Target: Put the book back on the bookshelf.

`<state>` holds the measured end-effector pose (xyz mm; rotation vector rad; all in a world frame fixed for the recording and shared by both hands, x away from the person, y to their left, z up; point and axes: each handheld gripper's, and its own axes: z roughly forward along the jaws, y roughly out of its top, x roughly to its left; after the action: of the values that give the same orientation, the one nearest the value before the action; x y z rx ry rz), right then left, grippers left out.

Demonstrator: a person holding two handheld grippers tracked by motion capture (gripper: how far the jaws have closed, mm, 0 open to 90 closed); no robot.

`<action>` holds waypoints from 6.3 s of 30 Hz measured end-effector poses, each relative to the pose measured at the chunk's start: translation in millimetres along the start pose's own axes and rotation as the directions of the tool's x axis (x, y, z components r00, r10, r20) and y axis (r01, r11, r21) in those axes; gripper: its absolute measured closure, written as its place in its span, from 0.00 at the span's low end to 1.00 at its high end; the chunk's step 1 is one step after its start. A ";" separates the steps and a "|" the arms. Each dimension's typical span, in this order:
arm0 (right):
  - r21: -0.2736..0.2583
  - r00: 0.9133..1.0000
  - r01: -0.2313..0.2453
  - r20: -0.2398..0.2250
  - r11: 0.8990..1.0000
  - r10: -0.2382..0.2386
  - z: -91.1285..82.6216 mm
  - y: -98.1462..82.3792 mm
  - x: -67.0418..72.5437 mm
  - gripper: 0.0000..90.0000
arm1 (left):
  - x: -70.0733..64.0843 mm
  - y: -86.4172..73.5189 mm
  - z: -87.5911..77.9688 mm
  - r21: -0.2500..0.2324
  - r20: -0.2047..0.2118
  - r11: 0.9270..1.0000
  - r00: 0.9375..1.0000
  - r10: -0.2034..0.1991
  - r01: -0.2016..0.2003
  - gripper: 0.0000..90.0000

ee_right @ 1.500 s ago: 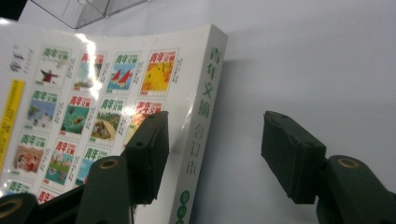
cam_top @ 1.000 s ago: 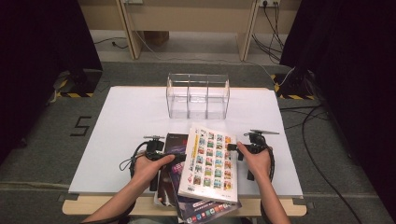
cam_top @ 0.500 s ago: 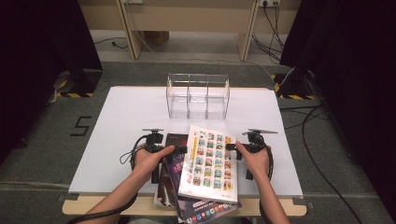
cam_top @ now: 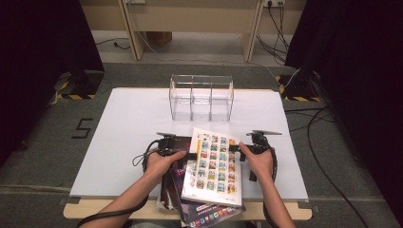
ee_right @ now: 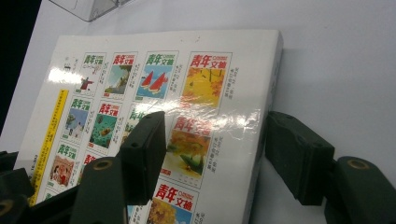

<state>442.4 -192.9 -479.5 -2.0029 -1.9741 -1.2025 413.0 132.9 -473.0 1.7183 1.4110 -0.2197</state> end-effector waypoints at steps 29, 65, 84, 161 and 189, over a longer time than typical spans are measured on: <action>-0.003 0.999 -0.030 -0.044 1.000 0.030 -9.8 -7.8 -5.0 0.62 | -4.9 -8.5 -5.6 0.040 -0.023 0.999 1.000 0.001 0.000 0.55; 0.003 0.997 0.009 -0.073 1.000 -0.009 10.0 35.3 1.7 0.64 | -6.5 -7.8 -9.2 0.053 -0.108 0.994 0.989 0.103 -0.098 0.63; 0.077 0.986 0.056 -0.158 0.995 -0.044 3.8 34.7 5.8 0.65 | -5.5 -6.7 -9.4 0.045 -0.114 0.994 0.988 0.101 -0.096 0.63; -0.556 0.922 0.374 0.142 0.742 -0.359 -128.2 69.7 152.3 0.83 | 80.6 -75.5 -124.7 -0.389 -0.226 0.910 0.973 0.054 -0.141 0.60; -0.603 0.942 0.334 0.177 0.724 -0.286 -133.0 111.6 154.7 0.83 | 88.2 -77.5 -126.0 -0.403 -0.217 0.908 0.976 0.028 -0.115 0.60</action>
<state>457.3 -160.4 -249.8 -2.0144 -2.2123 -2.1469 328.8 282.0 -491.3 1.4621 1.4166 0.2924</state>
